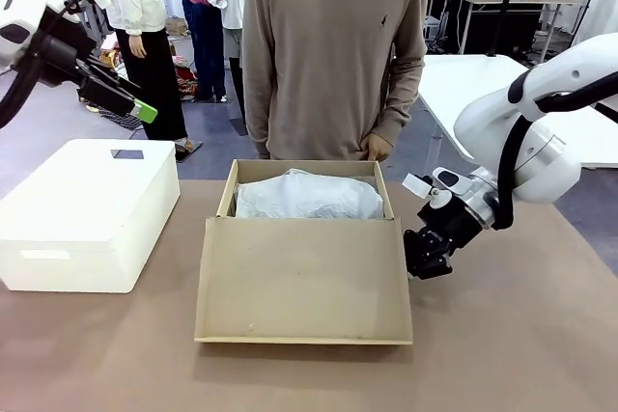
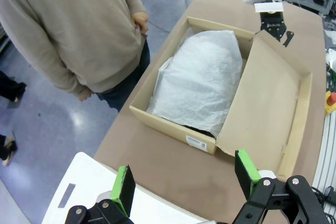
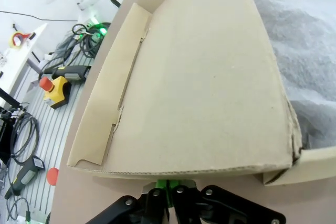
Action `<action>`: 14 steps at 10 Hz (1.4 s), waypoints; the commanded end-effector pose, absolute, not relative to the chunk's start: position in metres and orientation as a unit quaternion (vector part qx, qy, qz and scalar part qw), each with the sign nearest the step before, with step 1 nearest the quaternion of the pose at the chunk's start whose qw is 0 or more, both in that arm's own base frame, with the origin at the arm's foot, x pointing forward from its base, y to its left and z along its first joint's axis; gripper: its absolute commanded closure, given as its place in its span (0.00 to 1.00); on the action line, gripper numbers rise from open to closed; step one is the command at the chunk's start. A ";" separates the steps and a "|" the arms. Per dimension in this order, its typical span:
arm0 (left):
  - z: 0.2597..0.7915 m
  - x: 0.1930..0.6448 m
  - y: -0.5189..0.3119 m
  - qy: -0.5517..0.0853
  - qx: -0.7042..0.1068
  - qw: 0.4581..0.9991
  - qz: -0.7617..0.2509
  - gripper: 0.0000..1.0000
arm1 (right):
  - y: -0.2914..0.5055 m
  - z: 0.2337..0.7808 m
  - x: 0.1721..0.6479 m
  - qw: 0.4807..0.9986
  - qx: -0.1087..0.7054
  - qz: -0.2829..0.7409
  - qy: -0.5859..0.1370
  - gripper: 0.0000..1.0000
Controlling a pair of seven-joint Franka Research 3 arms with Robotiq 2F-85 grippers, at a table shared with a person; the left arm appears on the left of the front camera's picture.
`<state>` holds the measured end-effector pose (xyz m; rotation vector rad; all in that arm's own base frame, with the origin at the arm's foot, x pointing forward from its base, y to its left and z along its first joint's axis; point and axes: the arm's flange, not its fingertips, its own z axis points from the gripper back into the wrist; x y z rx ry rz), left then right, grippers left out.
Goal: Pack the shoes into the box.
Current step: Close the Shoes Box.
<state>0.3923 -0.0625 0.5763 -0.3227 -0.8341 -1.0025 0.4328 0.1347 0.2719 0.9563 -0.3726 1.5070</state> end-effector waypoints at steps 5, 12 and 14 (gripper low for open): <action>0.576 0.394 -0.060 -0.392 -0.158 0.774 -0.472 0.00 | 0.126 0.288 0.432 0.565 0.498 0.627 -0.201 1.00; 0.576 0.394 -0.060 -0.392 -0.158 0.774 -0.472 0.00 | 0.108 0.320 0.432 0.558 0.559 0.535 -0.301 1.00; 0.576 0.394 -0.060 -0.392 -0.158 0.774 -0.472 0.00 | 0.101 0.325 0.434 0.574 0.558 0.496 -0.336 1.00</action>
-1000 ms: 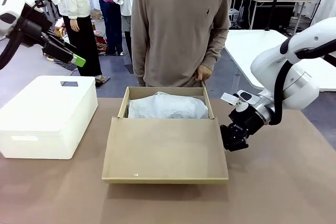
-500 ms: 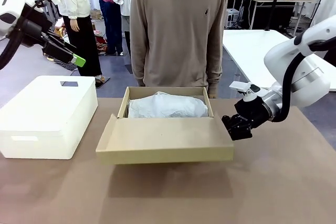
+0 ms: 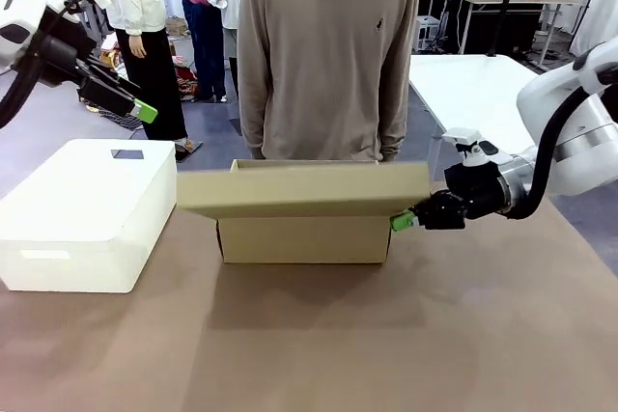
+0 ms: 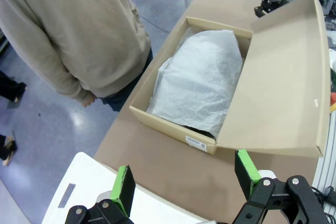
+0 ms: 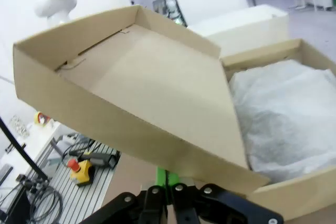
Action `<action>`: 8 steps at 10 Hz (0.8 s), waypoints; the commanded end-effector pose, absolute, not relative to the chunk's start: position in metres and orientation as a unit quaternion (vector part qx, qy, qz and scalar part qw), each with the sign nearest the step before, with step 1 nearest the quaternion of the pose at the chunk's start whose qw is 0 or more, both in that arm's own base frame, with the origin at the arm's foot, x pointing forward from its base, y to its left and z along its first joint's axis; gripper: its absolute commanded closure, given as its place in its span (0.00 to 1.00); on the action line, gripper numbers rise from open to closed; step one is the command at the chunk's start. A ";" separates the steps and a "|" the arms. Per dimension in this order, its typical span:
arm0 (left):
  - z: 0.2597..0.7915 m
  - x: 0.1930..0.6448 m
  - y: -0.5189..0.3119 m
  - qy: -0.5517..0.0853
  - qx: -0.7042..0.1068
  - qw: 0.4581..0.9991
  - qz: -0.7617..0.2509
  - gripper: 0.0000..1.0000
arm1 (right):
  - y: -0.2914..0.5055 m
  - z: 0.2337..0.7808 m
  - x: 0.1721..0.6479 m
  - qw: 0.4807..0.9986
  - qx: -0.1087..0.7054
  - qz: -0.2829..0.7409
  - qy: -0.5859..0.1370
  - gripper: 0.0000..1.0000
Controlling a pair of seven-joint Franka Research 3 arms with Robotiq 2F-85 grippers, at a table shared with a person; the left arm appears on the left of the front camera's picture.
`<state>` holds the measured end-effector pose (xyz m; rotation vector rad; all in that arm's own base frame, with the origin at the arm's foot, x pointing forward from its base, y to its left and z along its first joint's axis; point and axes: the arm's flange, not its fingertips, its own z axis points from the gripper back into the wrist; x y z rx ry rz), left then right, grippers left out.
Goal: Pack the shoes into the box.
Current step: Close the Shoes Box.
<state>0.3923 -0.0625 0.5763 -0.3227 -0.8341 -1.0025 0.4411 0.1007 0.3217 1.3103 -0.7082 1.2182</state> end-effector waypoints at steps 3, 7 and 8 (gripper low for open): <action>0.576 0.394 -0.060 -0.392 -0.158 0.774 -0.472 0.00 | 0.097 0.339 0.442 0.602 0.516 0.480 -0.374 1.00; 0.576 0.394 -0.060 -0.392 -0.158 0.774 -0.472 0.00 | 0.106 0.362 0.464 0.646 0.420 0.503 -0.391 1.00; 0.576 0.394 -0.060 -0.392 -0.158 0.774 -0.472 0.00 | 0.107 0.366 0.468 0.648 0.414 0.504 -0.393 1.00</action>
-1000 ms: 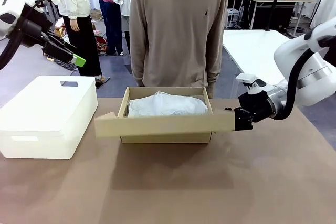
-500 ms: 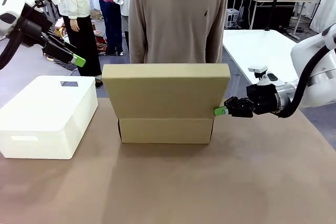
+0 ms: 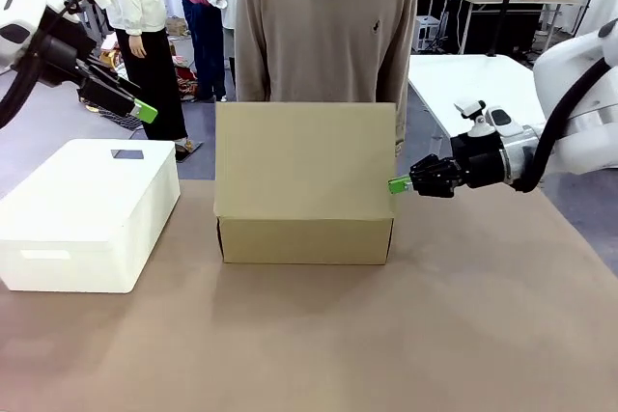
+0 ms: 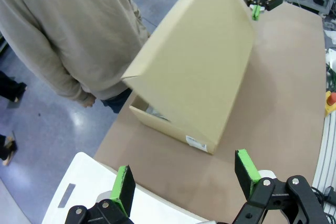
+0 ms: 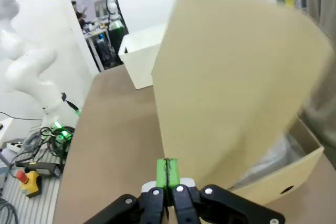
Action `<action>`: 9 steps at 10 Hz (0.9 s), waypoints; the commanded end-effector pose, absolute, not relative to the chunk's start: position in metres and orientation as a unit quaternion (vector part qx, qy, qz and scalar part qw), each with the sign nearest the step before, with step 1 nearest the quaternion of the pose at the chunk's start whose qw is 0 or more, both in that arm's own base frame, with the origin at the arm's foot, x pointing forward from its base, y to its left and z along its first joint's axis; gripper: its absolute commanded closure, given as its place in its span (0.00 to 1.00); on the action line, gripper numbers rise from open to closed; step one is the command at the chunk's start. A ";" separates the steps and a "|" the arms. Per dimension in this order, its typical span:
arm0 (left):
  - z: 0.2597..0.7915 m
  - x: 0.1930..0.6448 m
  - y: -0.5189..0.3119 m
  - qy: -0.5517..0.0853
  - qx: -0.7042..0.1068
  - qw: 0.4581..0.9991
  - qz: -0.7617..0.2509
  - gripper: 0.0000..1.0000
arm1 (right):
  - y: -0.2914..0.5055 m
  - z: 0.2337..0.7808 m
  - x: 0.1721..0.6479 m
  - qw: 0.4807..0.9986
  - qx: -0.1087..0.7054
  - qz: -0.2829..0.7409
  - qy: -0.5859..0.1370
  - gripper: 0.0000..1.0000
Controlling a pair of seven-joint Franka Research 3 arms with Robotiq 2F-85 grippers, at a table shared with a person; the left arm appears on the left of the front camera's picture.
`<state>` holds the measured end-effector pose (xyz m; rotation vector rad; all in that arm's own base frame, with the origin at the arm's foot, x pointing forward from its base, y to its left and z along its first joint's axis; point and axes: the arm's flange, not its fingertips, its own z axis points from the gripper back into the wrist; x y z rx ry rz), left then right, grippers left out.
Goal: Pack the shoes into the box.
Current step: Close the Shoes Box, then press down on the lid of the Shoes Box.
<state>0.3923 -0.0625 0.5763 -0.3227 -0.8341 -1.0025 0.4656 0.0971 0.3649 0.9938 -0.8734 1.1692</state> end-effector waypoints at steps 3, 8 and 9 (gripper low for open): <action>0.576 0.394 -0.060 -0.392 -0.158 0.774 -0.472 0.00 | 0.113 0.390 0.468 0.637 0.415 0.514 -0.397 1.00; 0.576 0.394 -0.060 -0.392 -0.158 0.774 -0.472 0.00 | 0.111 0.396 0.466 0.626 0.421 0.527 -0.391 1.00; 0.576 0.394 -0.060 -0.392 -0.158 0.774 -0.472 0.00 | 0.111 0.396 0.466 0.626 0.421 0.527 -0.391 1.00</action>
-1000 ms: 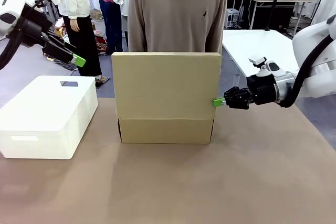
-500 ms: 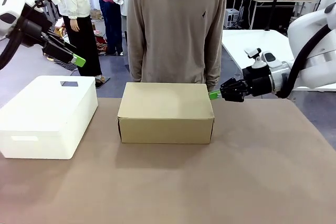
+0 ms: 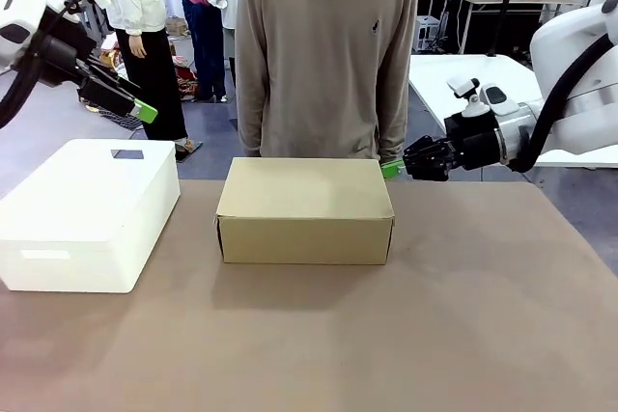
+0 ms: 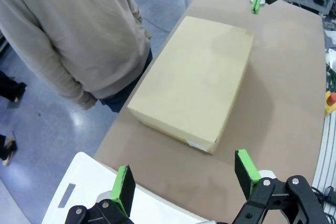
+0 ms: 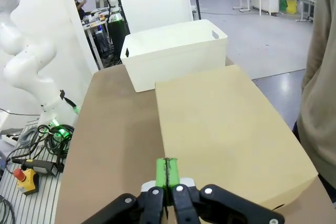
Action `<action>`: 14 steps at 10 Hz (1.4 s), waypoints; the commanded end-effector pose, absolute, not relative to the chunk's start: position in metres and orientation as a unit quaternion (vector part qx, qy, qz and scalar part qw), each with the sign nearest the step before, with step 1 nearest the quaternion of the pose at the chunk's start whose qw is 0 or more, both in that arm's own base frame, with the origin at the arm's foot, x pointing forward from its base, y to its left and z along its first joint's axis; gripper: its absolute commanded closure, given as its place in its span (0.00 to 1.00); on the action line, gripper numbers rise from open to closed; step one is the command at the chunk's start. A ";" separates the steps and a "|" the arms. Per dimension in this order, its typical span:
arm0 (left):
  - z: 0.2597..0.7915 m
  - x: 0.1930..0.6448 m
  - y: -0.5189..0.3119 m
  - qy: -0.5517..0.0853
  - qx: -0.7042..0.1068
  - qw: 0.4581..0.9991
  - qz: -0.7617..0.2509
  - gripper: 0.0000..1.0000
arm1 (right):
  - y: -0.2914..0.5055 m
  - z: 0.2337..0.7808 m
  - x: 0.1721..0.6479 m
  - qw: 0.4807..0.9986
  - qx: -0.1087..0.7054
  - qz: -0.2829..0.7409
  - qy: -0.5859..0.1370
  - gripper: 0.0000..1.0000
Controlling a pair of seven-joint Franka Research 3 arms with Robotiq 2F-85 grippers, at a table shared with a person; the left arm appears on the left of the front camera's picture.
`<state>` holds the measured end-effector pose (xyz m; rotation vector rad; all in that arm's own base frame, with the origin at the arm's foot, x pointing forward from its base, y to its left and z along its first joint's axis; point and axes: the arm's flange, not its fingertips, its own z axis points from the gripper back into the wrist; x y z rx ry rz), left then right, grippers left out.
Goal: Pack the shoes into the box.
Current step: Press down on the lid of the Shoes Box.
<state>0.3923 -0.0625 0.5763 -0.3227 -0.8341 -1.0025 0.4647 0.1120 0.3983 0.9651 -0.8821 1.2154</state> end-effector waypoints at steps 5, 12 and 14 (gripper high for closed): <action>0.576 0.394 -0.060 -0.392 -0.158 0.774 -0.472 0.00 | 0.111 0.404 0.463 0.645 0.427 0.521 -0.361 1.00; 0.576 0.394 -0.060 -0.392 -0.158 0.774 -0.472 0.00 | 0.124 0.497 0.406 0.783 0.267 0.501 -0.256 0.70; 0.576 0.394 -0.060 -0.392 -0.158 0.774 -0.472 0.00 | 0.133 0.517 0.389 0.810 0.209 0.495 -0.234 0.30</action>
